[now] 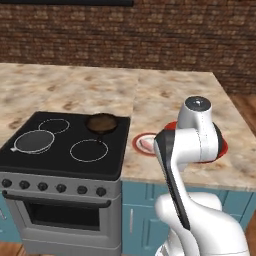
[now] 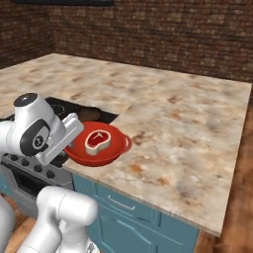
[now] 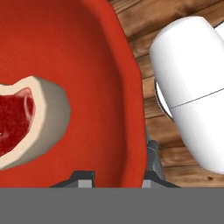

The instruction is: Place one of the steaks on the plate and the other in the bowl. Then place the bowl in the fridge.

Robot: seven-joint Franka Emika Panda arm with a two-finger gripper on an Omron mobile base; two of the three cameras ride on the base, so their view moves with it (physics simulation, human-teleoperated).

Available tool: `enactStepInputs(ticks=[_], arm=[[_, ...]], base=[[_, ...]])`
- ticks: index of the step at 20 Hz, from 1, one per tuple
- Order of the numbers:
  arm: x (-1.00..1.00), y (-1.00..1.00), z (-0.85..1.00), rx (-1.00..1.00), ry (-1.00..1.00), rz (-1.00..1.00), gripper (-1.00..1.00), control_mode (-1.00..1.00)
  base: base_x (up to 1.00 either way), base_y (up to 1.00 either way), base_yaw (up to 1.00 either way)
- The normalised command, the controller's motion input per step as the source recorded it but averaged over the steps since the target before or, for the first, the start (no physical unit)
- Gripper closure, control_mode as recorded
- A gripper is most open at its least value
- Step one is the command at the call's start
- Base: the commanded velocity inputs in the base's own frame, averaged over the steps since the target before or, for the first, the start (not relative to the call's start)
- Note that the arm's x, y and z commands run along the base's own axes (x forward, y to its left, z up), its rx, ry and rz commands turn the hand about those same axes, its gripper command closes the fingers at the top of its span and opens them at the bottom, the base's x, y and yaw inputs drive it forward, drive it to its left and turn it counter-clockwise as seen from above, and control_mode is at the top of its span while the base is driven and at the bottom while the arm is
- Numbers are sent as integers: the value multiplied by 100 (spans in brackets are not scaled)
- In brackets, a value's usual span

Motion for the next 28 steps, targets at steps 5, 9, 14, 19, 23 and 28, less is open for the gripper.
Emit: enactStepInputs(ticks=[5,9,14,19,23,28], arm=[[0,0,0,0,0,0,100,100],[0,0,0,0,0,0,100,100],[0,0,0,0,0,0,100,100],[0,0,0,0,0,0,100,100],[0,0,0,0,0,0,100,100],[0,0,0,0,0,0,100,100]], base=[[-23,21,21],[-4,25,30],[0,33,34],[0,39,37],[0,37,40],[0,24,40]])
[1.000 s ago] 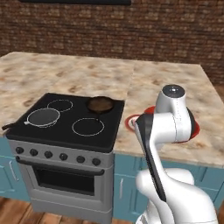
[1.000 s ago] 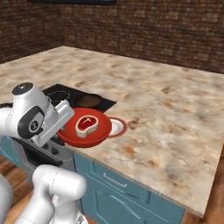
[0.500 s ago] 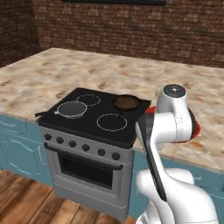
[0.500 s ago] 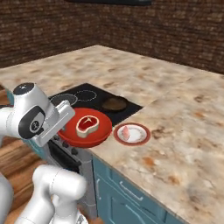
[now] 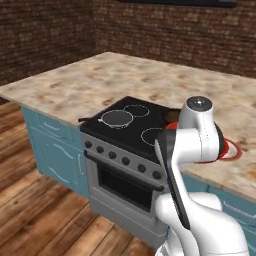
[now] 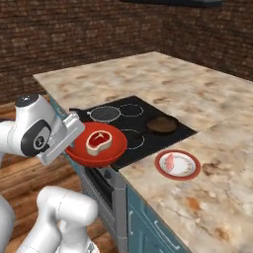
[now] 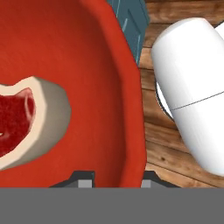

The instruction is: Place one of the steaks on the plate and the other in the bowl. Then place the bowl in the fridge.

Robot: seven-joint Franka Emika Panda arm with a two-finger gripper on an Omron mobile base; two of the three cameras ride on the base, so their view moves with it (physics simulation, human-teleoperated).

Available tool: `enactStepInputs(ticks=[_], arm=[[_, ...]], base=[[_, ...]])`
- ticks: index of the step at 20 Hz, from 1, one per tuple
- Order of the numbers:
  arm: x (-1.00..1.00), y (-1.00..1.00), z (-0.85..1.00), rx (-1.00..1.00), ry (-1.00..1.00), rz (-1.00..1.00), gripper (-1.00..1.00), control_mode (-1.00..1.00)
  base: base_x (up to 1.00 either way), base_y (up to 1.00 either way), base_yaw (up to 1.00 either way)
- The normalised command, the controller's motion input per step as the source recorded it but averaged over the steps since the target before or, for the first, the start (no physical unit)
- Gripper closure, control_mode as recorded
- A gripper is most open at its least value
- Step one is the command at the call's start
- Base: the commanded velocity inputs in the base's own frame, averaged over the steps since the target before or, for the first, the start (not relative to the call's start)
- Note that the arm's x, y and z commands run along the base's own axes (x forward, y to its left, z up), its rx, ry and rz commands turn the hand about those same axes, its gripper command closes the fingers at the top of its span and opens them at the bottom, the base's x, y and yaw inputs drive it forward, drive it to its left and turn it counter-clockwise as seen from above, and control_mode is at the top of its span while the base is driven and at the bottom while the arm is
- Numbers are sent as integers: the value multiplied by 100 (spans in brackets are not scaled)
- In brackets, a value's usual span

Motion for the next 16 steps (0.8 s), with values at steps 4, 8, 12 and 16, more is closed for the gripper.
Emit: enactStepInputs(ticks=[4,8,12,16], arm=[[0,0,0,0,0,0,100,100],[0,0,0,0,0,0,100,100],[0,0,0,0,0,0,100,100],[0,0,0,0,0,0,100,100]], base=[[0,21,40],[3,23,40],[9,23,40],[15,17,41]])
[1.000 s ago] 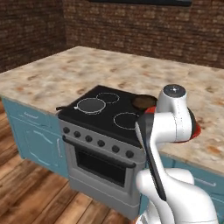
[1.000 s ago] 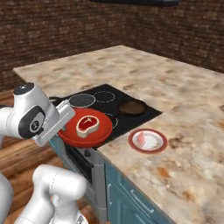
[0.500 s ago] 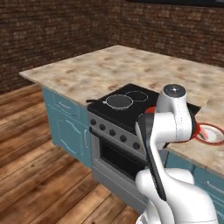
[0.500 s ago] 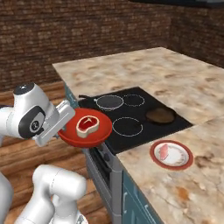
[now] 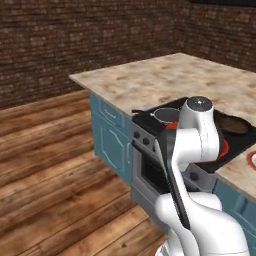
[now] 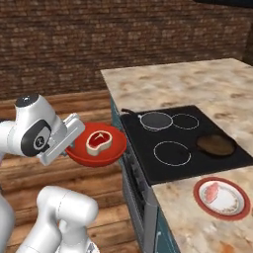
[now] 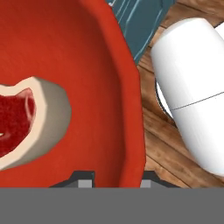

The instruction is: Place one of the steaks on the plate and the other in the bowl. Then place the bowl in the fridge.

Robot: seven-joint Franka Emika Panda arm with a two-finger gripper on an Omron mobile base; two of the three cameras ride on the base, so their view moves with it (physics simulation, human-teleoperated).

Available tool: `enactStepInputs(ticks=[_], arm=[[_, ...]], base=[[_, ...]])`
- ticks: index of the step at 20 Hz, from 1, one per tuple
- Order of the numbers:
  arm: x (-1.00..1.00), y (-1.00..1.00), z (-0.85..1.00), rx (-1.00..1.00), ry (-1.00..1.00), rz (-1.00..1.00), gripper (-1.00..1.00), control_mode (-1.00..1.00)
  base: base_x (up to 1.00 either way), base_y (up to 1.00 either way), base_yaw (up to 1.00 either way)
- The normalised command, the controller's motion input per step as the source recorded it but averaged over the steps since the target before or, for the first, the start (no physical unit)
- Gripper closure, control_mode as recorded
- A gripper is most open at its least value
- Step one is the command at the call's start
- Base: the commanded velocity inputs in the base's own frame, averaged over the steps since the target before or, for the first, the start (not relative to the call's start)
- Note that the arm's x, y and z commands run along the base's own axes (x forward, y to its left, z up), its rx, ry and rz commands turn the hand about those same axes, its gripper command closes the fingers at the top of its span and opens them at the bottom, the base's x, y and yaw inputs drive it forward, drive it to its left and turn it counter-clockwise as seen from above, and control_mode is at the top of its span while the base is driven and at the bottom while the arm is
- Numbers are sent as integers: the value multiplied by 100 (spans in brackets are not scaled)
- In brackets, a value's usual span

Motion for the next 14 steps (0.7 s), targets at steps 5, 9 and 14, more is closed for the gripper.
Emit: enactStepInputs(ticks=[5,9,14], arm=[[0,0,0,0,0,0,100,100],[0,0,0,0,0,0,100,100],[0,0,0,0,0,0,100,100]], base=[[28,12,42],[34,7,43],[40,2,43]])
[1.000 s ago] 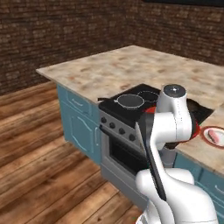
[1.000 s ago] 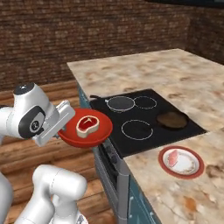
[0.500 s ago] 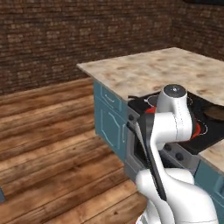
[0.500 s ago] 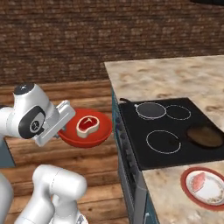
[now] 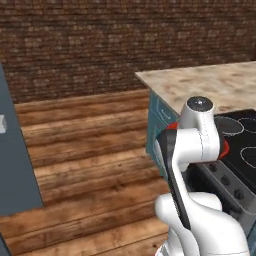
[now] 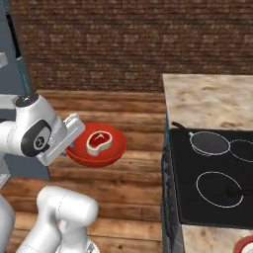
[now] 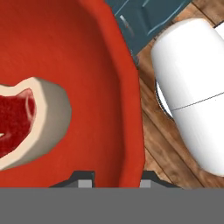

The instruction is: Place one of the steaks on the plate and the other in the bowl. Then place the bowl in the fridge.

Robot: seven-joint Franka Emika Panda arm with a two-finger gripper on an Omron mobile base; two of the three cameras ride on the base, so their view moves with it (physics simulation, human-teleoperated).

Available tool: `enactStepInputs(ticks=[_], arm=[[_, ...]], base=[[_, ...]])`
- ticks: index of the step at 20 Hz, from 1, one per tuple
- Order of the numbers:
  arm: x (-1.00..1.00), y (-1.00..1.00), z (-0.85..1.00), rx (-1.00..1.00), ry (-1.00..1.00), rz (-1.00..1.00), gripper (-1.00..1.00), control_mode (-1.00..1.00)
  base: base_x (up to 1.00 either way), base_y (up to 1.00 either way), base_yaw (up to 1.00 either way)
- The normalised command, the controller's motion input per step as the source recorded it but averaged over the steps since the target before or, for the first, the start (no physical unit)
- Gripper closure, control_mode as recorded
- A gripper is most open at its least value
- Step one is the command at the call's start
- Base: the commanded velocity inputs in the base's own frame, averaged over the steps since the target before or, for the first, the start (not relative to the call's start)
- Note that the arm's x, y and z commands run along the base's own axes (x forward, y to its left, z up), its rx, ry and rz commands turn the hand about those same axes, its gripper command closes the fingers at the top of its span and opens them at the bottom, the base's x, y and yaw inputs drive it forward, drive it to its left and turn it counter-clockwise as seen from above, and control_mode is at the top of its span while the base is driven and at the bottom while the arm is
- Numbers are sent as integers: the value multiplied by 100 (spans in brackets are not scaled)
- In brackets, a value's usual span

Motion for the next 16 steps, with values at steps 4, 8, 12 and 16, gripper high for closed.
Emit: enactStepInputs(ticks=[4,8,12,16], arm=[[0,0,0,0,0,0,100,100],[0,0,0,0,0,0,100,100],[0,0,0,0,0,0,100,100],[0,0,0,0,0,0,100,100]], base=[[39,0,43],[35,0,43],[40,0,42],[42,0,41]])
